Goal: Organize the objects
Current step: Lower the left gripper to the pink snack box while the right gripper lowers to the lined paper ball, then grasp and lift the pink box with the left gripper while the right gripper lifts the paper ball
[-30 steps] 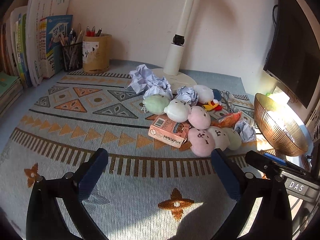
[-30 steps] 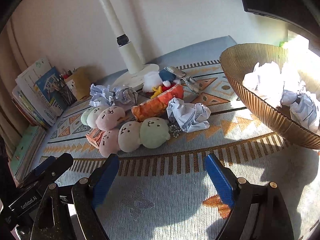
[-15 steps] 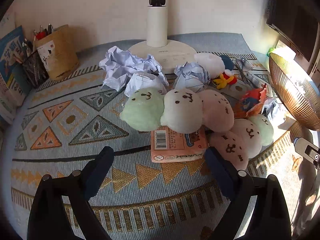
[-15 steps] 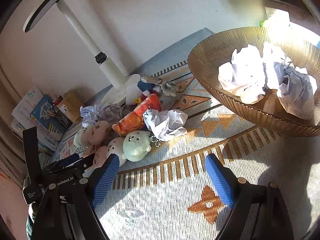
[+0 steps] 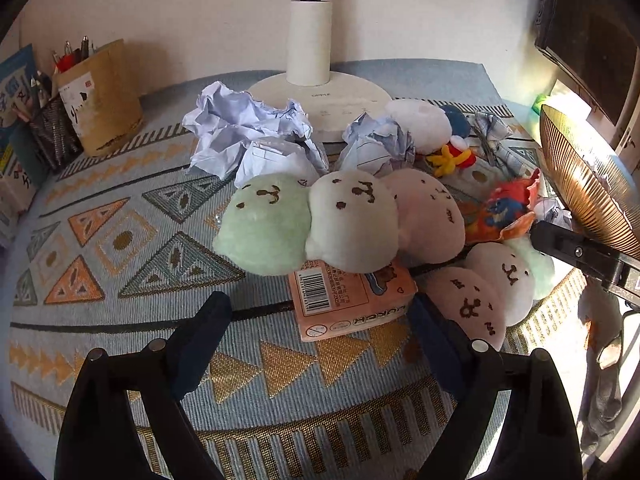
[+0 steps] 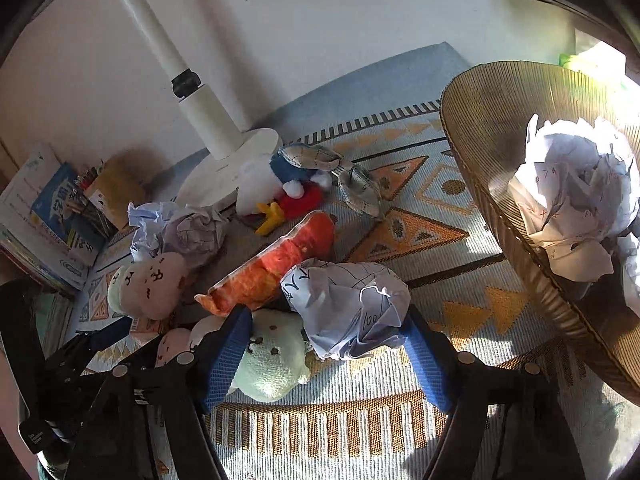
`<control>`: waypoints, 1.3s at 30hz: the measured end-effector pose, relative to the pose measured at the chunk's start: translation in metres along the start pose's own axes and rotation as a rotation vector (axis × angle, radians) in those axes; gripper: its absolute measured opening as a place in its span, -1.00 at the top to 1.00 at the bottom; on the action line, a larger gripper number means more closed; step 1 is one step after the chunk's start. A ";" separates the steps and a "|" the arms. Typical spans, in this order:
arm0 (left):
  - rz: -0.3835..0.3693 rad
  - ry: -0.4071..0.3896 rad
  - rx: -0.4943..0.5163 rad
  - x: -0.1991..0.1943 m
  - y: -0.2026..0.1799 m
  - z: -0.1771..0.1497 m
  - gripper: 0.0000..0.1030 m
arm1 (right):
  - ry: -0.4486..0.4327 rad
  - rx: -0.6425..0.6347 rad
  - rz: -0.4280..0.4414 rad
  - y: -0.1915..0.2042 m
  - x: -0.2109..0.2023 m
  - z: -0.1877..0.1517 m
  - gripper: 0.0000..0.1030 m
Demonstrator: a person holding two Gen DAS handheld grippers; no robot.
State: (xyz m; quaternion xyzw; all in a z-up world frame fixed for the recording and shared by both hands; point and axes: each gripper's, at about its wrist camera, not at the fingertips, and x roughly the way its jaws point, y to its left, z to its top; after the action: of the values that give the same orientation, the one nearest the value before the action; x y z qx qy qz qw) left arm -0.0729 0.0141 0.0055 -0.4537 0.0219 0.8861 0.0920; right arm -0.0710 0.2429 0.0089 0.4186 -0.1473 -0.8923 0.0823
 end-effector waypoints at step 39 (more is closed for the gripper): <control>-0.135 -0.080 -0.104 -0.124 -0.015 -0.108 -0.26 | -0.100 -0.238 0.014 0.028 -0.069 -0.071 0.13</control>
State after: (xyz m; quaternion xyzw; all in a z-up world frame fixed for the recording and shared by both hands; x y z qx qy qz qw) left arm 0.0870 -0.0025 0.0423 -0.4226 -0.0583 0.8952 0.1288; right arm 0.0282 0.2215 0.0254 0.3599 -0.0472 -0.9227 0.1301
